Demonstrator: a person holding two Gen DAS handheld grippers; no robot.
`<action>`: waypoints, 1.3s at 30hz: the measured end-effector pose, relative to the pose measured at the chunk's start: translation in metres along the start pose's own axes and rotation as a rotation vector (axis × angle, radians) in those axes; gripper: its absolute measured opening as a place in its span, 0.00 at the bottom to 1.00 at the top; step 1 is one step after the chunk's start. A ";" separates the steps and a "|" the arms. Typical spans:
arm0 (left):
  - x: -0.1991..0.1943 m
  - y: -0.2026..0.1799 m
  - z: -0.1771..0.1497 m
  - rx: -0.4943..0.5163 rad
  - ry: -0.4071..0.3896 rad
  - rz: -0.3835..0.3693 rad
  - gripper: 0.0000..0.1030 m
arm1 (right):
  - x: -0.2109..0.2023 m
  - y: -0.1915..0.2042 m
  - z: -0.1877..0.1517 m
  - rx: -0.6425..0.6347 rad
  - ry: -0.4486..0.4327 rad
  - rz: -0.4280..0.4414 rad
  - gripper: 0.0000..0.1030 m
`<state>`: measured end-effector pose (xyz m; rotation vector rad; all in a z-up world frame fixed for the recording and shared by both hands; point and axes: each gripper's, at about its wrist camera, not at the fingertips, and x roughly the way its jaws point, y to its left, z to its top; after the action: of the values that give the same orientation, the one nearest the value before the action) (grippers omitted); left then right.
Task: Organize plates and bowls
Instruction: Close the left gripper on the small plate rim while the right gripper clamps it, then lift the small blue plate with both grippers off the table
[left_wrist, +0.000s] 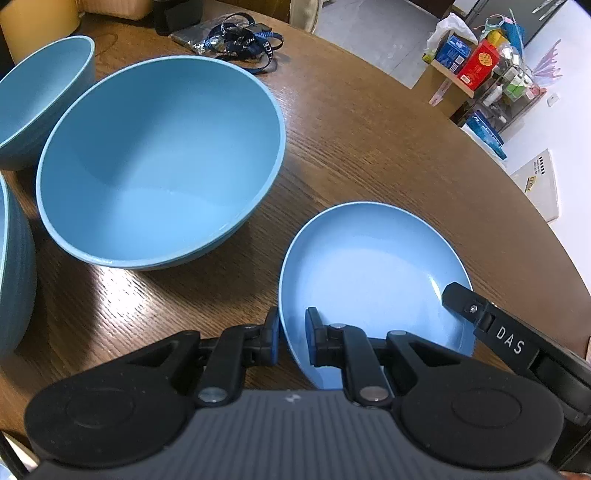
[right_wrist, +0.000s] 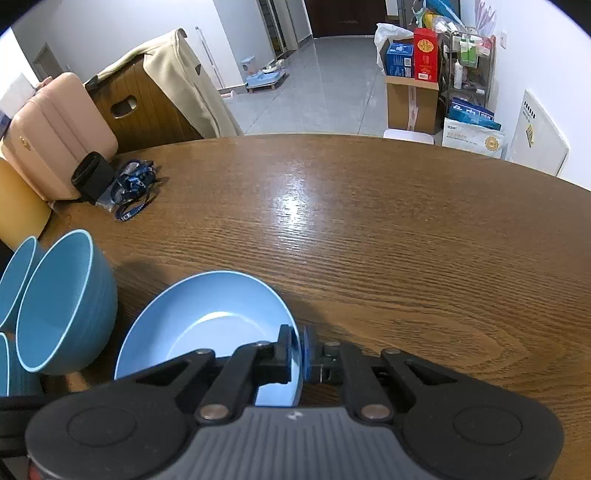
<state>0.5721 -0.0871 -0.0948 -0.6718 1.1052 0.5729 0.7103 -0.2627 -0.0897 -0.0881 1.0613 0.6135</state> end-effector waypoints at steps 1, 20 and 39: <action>-0.001 0.000 0.000 0.000 -0.001 -0.002 0.14 | -0.002 0.000 0.000 0.000 -0.004 0.000 0.05; -0.041 0.012 -0.018 0.036 -0.048 -0.044 0.14 | -0.044 0.012 -0.014 -0.011 -0.069 0.000 0.03; -0.111 0.044 -0.065 0.114 -0.096 -0.093 0.14 | -0.121 0.044 -0.073 0.017 -0.139 -0.023 0.03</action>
<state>0.4634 -0.1149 -0.0193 -0.5879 1.0034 0.4546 0.5889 -0.3040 -0.0154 -0.0423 0.9291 0.5815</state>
